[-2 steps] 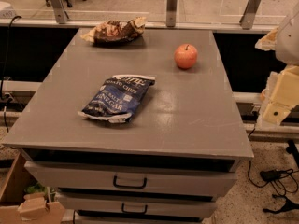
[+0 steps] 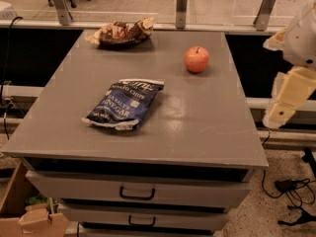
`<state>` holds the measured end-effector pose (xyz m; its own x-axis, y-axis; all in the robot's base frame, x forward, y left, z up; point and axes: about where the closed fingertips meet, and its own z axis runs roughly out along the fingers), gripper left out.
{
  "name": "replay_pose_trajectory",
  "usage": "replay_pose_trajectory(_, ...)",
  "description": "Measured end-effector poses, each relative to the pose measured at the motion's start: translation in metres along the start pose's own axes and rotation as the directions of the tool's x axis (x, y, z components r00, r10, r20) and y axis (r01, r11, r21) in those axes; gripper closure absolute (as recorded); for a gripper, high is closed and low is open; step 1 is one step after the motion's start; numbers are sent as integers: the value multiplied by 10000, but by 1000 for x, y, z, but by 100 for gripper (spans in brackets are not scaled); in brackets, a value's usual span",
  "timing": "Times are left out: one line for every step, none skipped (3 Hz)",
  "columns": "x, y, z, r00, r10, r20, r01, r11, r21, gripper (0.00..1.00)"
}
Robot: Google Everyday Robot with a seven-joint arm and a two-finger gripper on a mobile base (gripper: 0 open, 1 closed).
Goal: Pick apple
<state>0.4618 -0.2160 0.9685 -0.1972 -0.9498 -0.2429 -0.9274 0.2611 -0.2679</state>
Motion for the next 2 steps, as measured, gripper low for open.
replay_pose_trajectory(-12,-39,30,9960,-134,881,107,9995,309,0)
replay_pose_trajectory(-24,-86,63,9788,89,2046,-241,9971,721,0)
